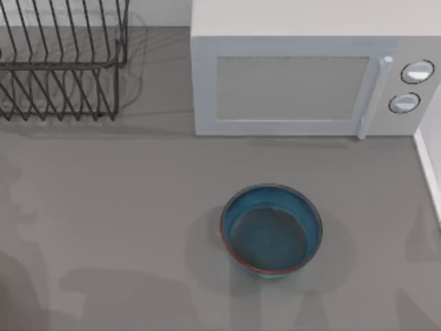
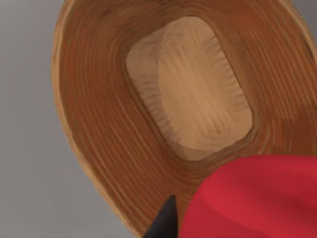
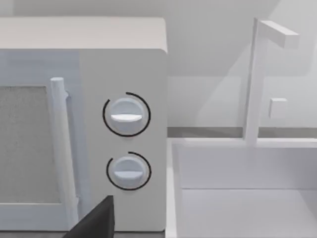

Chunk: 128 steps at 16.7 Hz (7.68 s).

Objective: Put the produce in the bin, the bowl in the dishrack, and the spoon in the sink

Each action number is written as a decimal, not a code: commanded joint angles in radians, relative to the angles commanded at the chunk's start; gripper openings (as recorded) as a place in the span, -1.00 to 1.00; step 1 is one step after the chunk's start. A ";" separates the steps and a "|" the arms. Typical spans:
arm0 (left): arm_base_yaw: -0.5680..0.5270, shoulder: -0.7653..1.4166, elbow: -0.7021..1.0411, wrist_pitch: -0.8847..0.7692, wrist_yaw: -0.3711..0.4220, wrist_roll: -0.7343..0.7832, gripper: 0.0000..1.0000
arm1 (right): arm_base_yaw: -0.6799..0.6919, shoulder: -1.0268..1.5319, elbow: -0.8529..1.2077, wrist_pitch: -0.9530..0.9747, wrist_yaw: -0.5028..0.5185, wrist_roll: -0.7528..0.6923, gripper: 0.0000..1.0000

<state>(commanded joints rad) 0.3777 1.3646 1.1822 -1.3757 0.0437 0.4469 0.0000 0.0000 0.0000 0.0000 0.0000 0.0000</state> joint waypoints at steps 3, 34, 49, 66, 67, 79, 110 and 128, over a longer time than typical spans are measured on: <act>0.039 -0.027 -0.020 -0.006 0.002 -0.010 -1.00 | 0.000 0.000 0.000 0.000 0.000 0.000 1.00; 0.033 -0.001 -0.278 0.278 0.001 -0.016 0.96 | 0.000 0.000 0.000 0.000 0.000 0.000 1.00; -0.012 -0.151 -0.377 0.398 -0.004 -0.063 1.00 | 0.000 0.000 0.000 0.000 0.000 0.000 1.00; -0.354 -1.283 -1.129 1.310 -0.041 -0.421 1.00 | 0.000 0.000 0.000 0.000 0.000 0.000 1.00; -0.364 -1.318 -1.152 1.338 -0.042 -0.432 1.00 | 0.000 0.000 0.000 0.000 0.000 0.000 1.00; -0.406 -1.273 -1.084 1.315 -0.043 -0.476 1.00 | 0.000 0.000 0.000 0.000 0.000 0.000 1.00; -1.330 1.274 1.664 -0.371 -0.035 -1.365 1.00 | 0.000 0.000 0.000 0.000 0.000 0.000 1.00; -1.344 1.218 1.261 -0.062 -0.036 -1.380 1.00 | 0.000 0.000 0.000 0.000 0.000 0.000 1.00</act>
<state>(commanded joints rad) -0.9662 2.5825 2.4432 -1.4375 0.0078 -0.9327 0.0000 0.0000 0.0000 0.0000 0.0000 0.0000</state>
